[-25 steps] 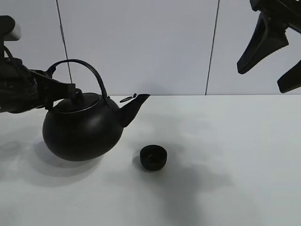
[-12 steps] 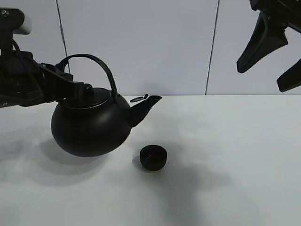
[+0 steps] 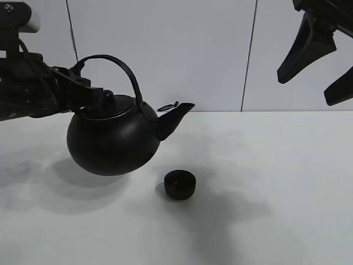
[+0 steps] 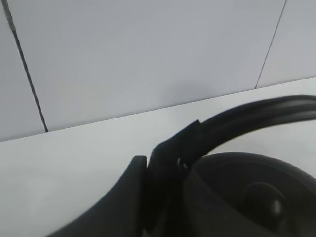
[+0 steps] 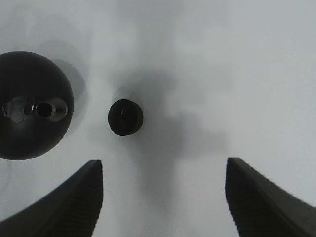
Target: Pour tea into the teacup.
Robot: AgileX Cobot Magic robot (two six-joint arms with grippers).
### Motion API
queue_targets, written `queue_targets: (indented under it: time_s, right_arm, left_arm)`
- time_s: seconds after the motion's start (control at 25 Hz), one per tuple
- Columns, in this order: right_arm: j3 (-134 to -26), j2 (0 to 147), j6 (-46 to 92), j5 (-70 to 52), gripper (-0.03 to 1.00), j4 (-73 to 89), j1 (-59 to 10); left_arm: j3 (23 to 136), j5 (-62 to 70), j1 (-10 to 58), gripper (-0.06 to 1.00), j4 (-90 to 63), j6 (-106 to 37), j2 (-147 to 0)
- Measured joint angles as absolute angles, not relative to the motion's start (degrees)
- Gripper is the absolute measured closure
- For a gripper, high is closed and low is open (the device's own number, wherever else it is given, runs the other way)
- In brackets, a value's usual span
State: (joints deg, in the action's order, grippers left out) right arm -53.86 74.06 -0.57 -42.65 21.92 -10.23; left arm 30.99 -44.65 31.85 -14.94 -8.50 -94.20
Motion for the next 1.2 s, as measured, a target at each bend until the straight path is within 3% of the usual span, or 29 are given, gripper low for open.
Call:
queue_targets:
  time_s: [0.36, 1.2]
  right_arm:
    - [-53.86, 74.06, -0.57, -42.53, 0.48, 21.60, -10.23]
    - [-53.86, 74.06, -0.57, -42.17, 0.48, 21.47, -10.23]
  left_arm:
    - [31.87, -47.54, 31.85, 0.84, -10.68, -7.92, -98.53]
    - [33.19, -42.97, 31.85, 0.84, -13.23, -23.14, -98.53]
